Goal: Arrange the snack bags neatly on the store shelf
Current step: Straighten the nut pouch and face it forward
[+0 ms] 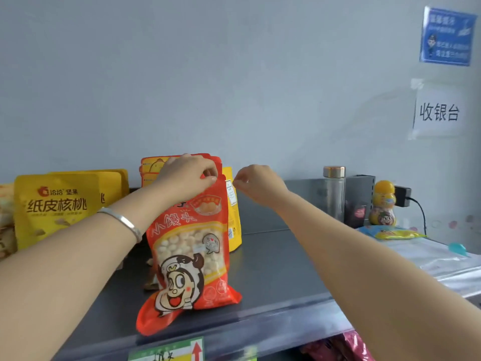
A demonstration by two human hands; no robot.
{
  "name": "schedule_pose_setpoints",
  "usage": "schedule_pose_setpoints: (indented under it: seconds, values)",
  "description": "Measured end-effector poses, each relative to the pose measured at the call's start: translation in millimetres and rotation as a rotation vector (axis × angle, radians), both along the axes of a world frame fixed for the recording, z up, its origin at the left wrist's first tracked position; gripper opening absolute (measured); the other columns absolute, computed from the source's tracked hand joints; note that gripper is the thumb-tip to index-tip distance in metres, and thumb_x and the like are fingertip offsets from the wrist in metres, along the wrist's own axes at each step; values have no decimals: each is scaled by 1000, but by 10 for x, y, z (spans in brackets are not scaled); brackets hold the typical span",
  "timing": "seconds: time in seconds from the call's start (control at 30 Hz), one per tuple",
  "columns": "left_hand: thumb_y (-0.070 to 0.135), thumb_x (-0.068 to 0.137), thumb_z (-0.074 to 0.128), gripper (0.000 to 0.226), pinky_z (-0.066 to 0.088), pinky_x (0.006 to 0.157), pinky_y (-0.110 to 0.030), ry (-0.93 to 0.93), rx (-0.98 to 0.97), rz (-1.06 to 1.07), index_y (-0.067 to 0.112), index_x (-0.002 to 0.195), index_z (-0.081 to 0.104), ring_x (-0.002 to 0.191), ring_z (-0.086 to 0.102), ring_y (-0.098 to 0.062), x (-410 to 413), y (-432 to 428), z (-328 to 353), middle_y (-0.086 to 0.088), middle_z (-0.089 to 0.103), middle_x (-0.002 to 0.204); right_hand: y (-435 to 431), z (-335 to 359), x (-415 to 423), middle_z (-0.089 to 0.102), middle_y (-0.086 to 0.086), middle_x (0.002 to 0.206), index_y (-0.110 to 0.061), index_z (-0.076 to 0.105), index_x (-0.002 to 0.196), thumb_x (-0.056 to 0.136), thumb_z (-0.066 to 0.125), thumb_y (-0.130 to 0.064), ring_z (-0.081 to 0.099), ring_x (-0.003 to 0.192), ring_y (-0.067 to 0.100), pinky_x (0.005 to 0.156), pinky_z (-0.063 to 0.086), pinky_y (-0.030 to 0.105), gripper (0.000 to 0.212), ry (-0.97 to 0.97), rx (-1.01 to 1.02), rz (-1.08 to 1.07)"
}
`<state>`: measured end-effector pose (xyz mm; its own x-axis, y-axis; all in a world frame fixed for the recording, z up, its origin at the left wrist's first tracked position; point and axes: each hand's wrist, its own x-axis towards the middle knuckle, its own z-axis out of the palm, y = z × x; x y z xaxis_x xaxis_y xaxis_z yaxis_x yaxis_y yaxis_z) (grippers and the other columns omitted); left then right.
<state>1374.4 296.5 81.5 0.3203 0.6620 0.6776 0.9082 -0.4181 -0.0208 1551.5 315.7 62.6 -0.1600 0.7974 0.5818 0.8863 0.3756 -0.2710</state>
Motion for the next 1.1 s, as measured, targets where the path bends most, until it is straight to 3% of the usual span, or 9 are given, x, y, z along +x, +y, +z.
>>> schedule_pose_setpoints:
  seconds: [0.2, 0.37, 0.5, 0.6, 0.7, 0.83, 0.97, 1.03, 1.1]
  values:
    - [40, 92, 50, 24, 24, 103, -41, 85, -50, 104, 37, 114, 57, 126, 38, -19, 118, -67, -182, 8, 49, 131, -23, -146, 135, 64, -2, 92, -20, 69, 95, 93, 51, -30, 60, 90, 22, 66, 41, 28, 21, 31, -60, 8]
    - [42, 90, 53, 30, 20, 105, -41, 56, -75, 144, 38, 120, 52, 133, 28, -16, -71, -119, -293, 10, 43, 135, 20, -208, 28, 69, 4, 105, -11, 68, 103, 90, 52, -23, 59, 86, 21, 68, 44, 28, 23, 12, -191, -22]
    - [42, 90, 52, 32, 17, 107, -41, 67, -69, 123, 39, 123, 50, 134, 25, -14, -131, -104, -338, 12, 41, 135, 65, -245, -90, 68, 5, 113, -13, 68, 110, 89, 53, -21, 64, 102, 24, 76, 51, 32, 27, 2, -243, -65]
    - [46, 90, 50, 34, 17, 107, -41, 94, -52, 91, 38, 124, 49, 133, 25, -13, -111, -31, -404, 12, 40, 135, 103, -261, -134, 64, 2, 119, -17, 64, 117, 90, 53, -24, 62, 104, 23, 76, 50, 33, 29, 6, -239, -114]
    - [45, 92, 47, 34, 14, 108, -42, 89, -5, 66, 38, 125, 48, 135, 22, -13, -57, 47, -498, 11, 38, 137, 172, -299, -104, 61, 1, 120, -22, 59, 123, 92, 54, -28, 60, 100, 22, 75, 50, 31, 32, 70, -248, -135]
    - [42, 93, 45, 34, 5, 113, -44, 142, 21, 80, 38, 128, 46, 143, 10, -16, -20, 117, -545, 7, 30, 146, 359, -341, -56, 61, 8, 123, -11, 57, 125, 93, 58, -21, 61, 106, 25, 84, 50, 33, 34, 192, -294, -80]
    - [42, 90, 51, 41, -4, 115, -43, 162, 65, 143, 39, 130, 43, 145, 4, -15, 32, 197, -476, 7, 27, 148, 617, -348, -122, 57, 10, 129, -7, 49, 135, 92, 61, -20, 59, 109, 25, 78, 45, 29, 46, 307, -379, 32]
    - [41, 91, 52, 43, -7, 115, -41, 151, 81, 188, 38, 132, 42, 145, 2, -14, 80, 221, -467, 7, 26, 149, 749, -395, -147, 60, 8, 113, -7, 54, 122, 91, 64, -23, 59, 97, 22, 70, 46, 27, 36, 364, -443, 102]
    - [41, 91, 51, 45, -9, 115, -41, 163, 81, 232, 38, 135, 39, 145, 1, -14, 121, 224, -469, 6, 25, 150, 846, -440, -161, 56, 3, 86, -10, 55, 89, 88, 67, -23, 53, 74, 14, 58, 41, 24, 18, 466, -488, 155]
